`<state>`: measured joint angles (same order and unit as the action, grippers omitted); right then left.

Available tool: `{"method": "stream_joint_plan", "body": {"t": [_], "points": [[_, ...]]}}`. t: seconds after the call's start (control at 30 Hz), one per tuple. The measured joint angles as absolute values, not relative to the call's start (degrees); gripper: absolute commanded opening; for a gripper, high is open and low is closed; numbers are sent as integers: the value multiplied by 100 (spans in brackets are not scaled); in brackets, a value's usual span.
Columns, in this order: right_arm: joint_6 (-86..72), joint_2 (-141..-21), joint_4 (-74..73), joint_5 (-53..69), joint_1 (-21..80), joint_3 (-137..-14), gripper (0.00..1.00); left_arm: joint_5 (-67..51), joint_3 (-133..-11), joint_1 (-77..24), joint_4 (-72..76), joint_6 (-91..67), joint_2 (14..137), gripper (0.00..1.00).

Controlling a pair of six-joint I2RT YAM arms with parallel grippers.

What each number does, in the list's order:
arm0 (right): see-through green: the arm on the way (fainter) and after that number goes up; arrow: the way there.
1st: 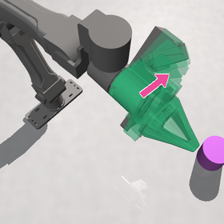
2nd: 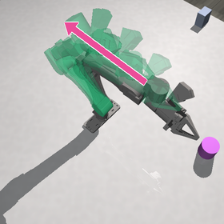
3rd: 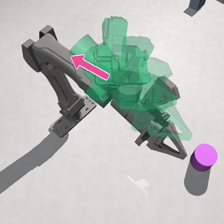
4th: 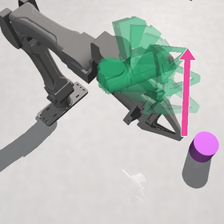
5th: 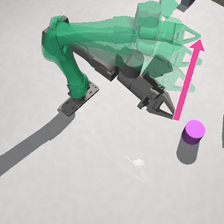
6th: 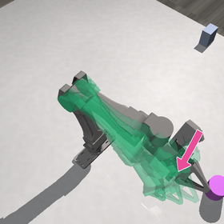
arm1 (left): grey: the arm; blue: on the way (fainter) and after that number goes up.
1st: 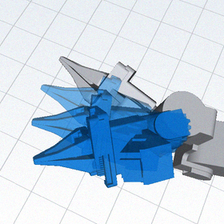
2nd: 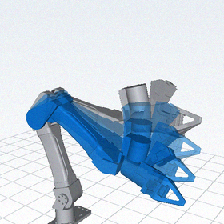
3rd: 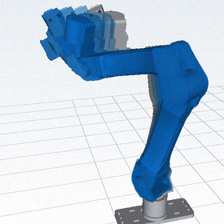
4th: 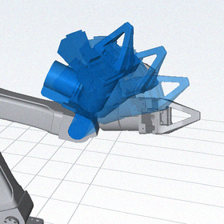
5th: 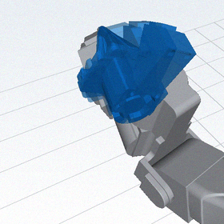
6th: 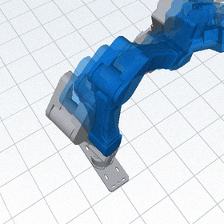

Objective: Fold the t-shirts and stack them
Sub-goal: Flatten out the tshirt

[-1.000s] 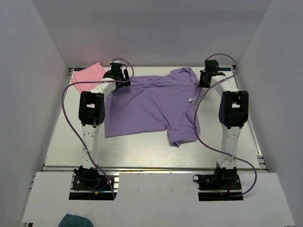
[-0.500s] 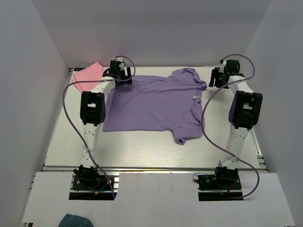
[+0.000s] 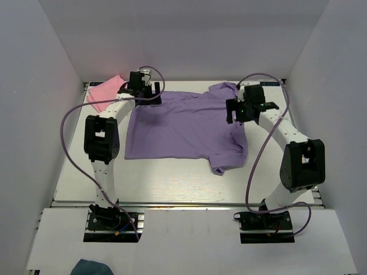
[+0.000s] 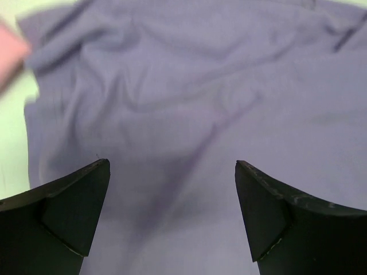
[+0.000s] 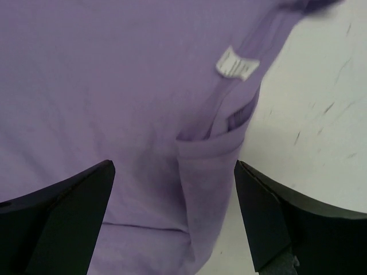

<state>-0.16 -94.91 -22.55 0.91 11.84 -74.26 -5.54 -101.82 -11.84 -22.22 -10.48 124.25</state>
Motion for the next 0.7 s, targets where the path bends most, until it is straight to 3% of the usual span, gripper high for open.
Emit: {"method": "stream_joint_plan", "body": {"t": [0.2, 0.4, 0.7], "points": [[-202, -9585, -2453, -749, 1538, -6543, 90, -438, -8458, -1396, -2217, -1365, 11144, 100], [-353, -9828, -2554, -1470, 1697, -6394, 90, -438, -6864, -1588, -2202, -1592, 10742, 100], [-989, -10066, -2521, -2182, 1570, -6390, 90, -191, -6278, -1533, -1940, -1964, 10359, 100]]}}
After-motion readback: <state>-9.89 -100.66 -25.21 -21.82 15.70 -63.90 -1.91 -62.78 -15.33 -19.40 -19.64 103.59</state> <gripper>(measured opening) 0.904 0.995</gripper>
